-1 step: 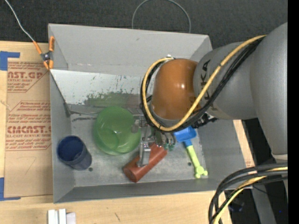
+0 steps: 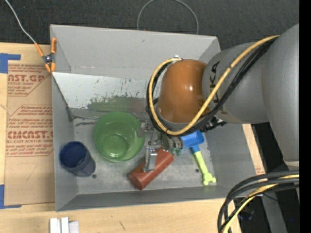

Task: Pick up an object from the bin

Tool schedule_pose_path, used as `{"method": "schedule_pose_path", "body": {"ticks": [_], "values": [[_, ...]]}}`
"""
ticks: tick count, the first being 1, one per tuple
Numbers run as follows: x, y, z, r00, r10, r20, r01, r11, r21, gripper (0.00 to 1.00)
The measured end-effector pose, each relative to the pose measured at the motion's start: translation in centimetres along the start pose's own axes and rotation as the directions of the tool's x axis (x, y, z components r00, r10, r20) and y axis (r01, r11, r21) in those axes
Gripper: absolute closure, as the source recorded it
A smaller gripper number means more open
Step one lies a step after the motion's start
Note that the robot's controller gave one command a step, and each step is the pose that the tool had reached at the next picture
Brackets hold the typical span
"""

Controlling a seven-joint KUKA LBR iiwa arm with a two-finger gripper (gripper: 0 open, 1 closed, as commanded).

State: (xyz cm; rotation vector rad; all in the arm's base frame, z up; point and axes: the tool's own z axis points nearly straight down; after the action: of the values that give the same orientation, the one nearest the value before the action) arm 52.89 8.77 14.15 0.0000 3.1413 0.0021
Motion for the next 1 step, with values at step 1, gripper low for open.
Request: {"method": "schedule_pose_path", "body": {"ticks": [1], "values": [[2.91, -3.52, -0.01, 0.901, -0.434, -0.007, 0.434, 0.901, -0.002, 0.0]]}}
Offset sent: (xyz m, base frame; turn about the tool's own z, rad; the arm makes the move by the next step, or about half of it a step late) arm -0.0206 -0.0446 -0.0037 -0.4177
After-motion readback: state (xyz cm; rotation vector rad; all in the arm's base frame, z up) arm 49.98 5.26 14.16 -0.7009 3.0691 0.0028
